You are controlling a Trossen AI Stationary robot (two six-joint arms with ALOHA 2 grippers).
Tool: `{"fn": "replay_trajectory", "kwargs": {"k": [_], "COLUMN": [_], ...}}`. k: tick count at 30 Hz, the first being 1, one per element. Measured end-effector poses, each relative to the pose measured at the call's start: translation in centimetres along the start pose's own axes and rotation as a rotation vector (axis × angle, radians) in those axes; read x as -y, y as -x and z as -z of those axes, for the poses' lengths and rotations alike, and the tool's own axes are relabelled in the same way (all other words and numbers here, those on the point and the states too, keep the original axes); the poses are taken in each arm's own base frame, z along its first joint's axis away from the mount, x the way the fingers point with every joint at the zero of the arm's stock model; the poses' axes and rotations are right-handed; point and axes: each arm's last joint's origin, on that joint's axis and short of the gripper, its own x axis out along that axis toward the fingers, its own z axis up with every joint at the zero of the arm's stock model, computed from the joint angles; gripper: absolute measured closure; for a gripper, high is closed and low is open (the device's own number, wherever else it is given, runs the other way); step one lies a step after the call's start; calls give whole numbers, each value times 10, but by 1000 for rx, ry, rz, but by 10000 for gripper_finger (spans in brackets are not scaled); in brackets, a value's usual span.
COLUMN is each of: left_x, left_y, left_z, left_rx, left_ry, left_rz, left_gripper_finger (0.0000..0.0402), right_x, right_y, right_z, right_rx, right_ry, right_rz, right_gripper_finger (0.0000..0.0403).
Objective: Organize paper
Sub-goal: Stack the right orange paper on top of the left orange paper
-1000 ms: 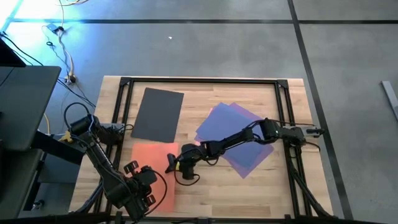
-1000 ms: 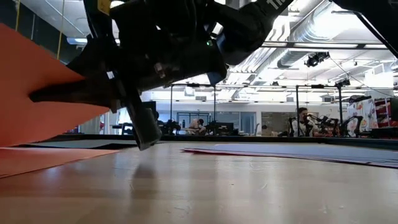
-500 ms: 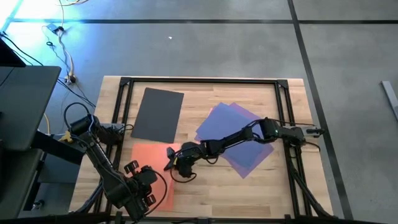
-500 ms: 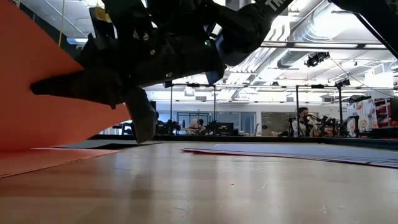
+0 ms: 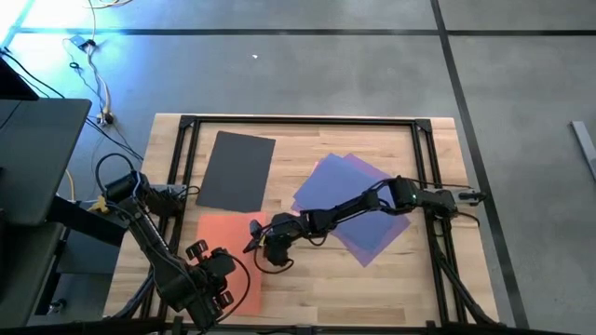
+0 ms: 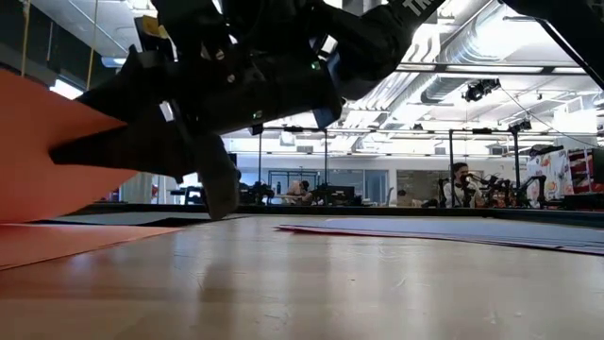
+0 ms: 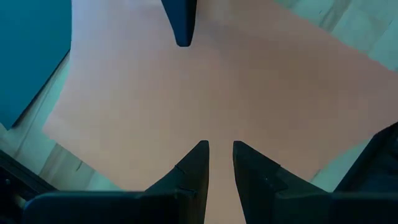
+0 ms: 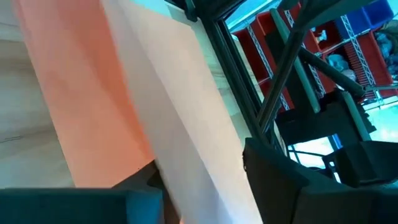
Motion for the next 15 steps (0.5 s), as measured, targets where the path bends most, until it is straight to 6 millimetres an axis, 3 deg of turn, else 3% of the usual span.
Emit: {"fn": "replay_trajectory", "kwargs": {"k": [15], "left_x": [0], "left_y": [0], "left_z": [0], "left_rx": [0], "left_ry": [0], "left_rz": [-1], "left_gripper_finger": [349], "right_x": [-2], "right_y": [0], "right_z": [-1], "right_rx": [-1], "right_ry": [-1], "right_rz": [-12], "right_gripper_finger": [245]}}
